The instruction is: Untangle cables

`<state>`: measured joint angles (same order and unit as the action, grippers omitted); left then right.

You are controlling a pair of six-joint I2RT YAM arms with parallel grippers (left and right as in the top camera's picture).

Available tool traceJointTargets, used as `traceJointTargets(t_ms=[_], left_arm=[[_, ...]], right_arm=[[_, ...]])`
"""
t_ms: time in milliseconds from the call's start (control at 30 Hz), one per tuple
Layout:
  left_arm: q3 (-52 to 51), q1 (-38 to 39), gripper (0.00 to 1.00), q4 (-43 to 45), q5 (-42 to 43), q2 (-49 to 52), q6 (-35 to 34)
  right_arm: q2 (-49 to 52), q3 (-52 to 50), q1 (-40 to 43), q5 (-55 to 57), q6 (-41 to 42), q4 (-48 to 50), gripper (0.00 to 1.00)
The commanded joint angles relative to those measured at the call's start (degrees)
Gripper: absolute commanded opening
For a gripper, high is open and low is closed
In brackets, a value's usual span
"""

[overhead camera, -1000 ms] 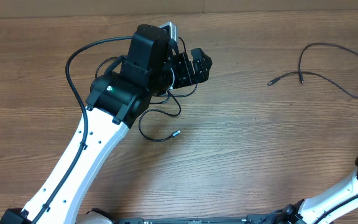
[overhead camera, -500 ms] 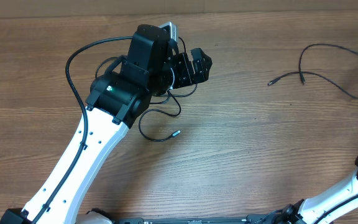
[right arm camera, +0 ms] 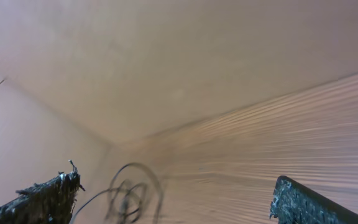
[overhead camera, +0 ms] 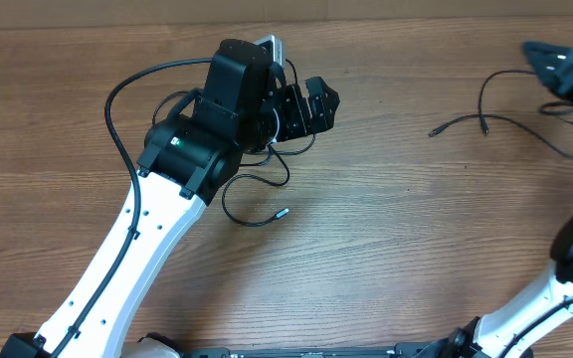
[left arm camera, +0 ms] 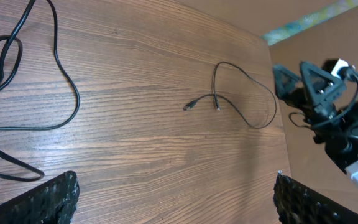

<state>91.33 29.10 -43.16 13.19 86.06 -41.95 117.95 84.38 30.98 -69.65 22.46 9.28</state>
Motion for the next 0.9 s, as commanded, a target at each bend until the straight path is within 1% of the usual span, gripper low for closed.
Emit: traceJointTargets(t_ms=[0, 133, 200, 367, 433, 533, 633, 700, 867], left_arm=[[0.2, -0.2, 1.0, 0.0, -0.5, 0.5, 0.9], [0.2, -0.2, 1.0, 0.0, -0.5, 0.5, 0.9], [0.2, -0.2, 1.0, 0.0, -0.5, 0.5, 0.9], [0.2, -0.2, 1.0, 0.0, -0.5, 0.5, 0.9], [0.2, -0.2, 1.0, 0.0, -0.5, 0.5, 0.9], [0.2, -0.2, 1.0, 0.0, -0.5, 0.5, 0.9], [0.2, -0.2, 1.0, 0.0, -0.5, 0.5, 0.9], [0.2, -0.2, 1.0, 0.0, -0.5, 0.5, 0.9], [0.2, -0.2, 1.0, 0.0, -0.5, 0.5, 0.9]], right_arm=[[-0.9, 1.5, -6.0, -2.7, 0.3, -0.2, 1.0], [-0.9, 1.5, -13.5, -2.2, 0.2, -0.9, 1.0], [-0.9, 1.5, -18.6, -0.3, 0.0, -1.6, 1.0], [-0.9, 1.5, -27.3, 5.2, 0.0, -4.5, 1.0], [-0.9, 1.5, -31.0, 6.4, -1.9, -6.3, 1.0], [-0.9, 1.5, -35.3, 8.0, -5.7, -9.9, 1.0], [-0.9, 1.5, -39.4, 12.1, -10.1, -15.8, 1.0], [-0.9, 1.5, -42.2, 15.3, -11.0, -20.2, 1.0], [-0.9, 1.5, -44.7, 15.6, -13.6, -23.4, 1.0]])
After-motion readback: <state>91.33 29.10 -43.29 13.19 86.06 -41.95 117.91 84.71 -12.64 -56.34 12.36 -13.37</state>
